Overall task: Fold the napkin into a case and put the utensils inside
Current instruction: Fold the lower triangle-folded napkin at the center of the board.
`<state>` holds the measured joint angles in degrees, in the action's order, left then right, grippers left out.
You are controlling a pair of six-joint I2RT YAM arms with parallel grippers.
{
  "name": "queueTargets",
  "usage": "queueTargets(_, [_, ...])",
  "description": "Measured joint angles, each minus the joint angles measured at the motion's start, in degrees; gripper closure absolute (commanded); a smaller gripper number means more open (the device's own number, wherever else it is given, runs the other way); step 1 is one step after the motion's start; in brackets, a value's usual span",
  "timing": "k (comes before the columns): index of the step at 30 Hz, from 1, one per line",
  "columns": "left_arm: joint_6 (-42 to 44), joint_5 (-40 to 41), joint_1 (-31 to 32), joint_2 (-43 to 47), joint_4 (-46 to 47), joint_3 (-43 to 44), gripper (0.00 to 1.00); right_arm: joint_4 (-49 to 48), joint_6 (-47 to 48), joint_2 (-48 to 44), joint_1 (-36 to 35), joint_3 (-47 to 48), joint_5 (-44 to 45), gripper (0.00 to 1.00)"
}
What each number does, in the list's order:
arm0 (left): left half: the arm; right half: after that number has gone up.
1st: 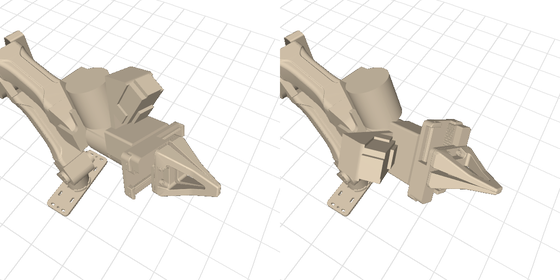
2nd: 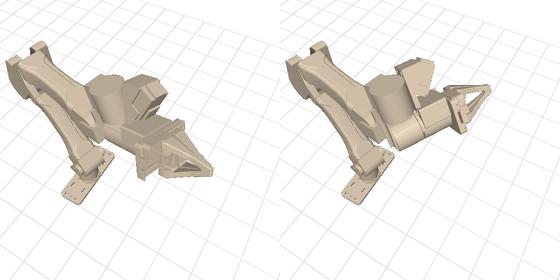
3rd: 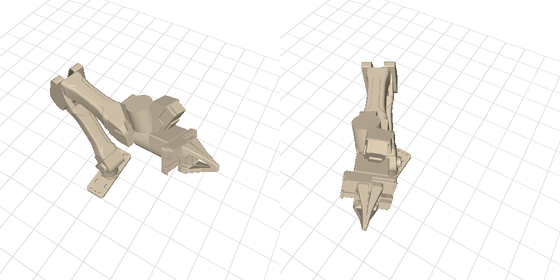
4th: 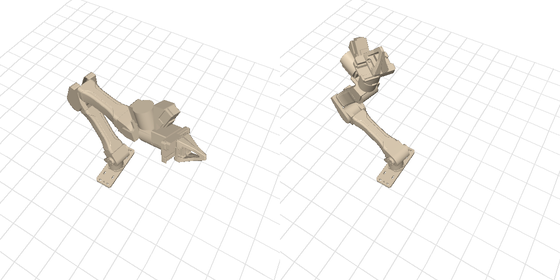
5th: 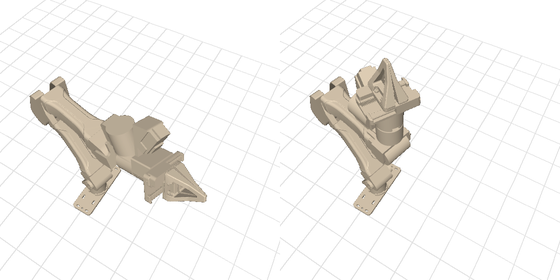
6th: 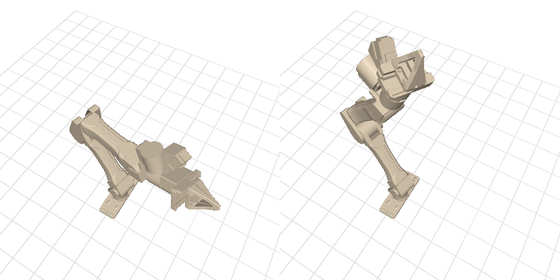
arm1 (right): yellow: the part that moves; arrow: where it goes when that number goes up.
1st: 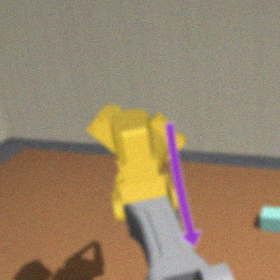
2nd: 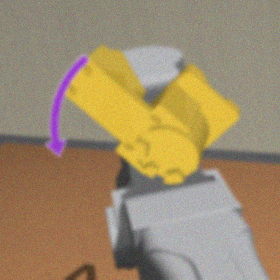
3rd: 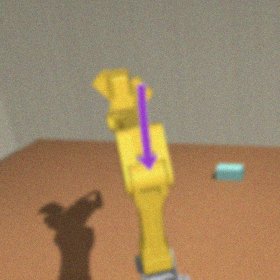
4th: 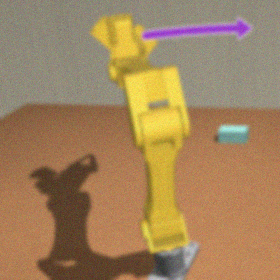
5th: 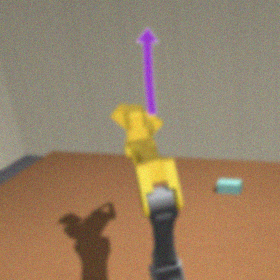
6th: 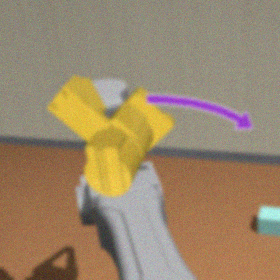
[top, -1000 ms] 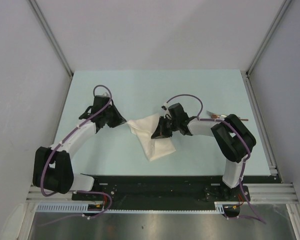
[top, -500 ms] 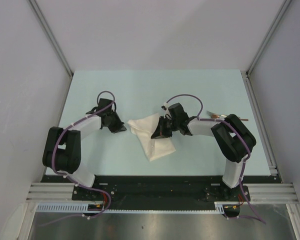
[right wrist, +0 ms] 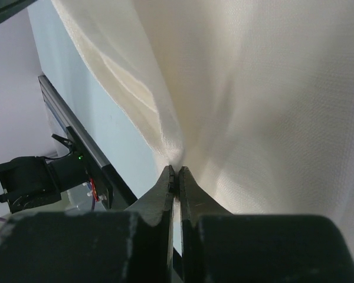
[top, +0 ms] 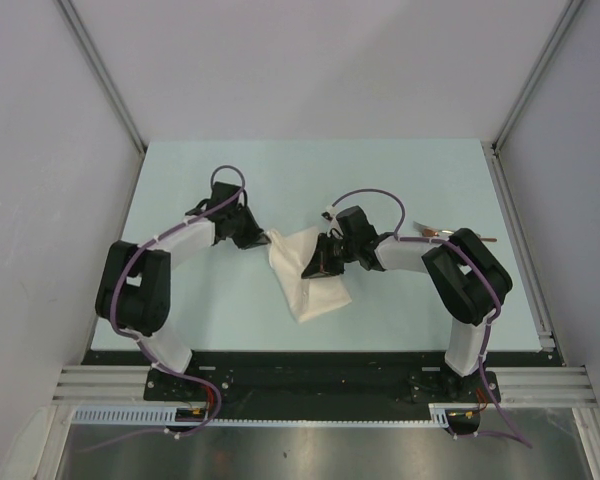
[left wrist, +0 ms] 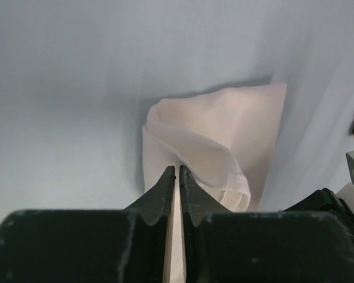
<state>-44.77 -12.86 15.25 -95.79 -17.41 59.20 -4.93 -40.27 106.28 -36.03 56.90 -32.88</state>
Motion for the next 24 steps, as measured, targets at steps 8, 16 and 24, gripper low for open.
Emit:
queueTargets(8, [-0.9, -0.5, 3.0, -2.6, 0.2, 1.5, 0.90, 0.4, 0.9, 0.0, 0.0, 0.0, -0.7, 0.81])
queueTargets(16, [-1.3, -0.5, 4.1, -4.4, 0.3, 3.4, 0.90, 1.9, 1.9, -1.7, 0.2, -0.1, -1.3, 0.46])
queueTargets(24, [-1.3, -0.5, 4.8, -5.5, 0.4, 4.0, 0.90, 3.4, 3.5, -6.4, -0.2, -2.0, -1.0, 0.42])
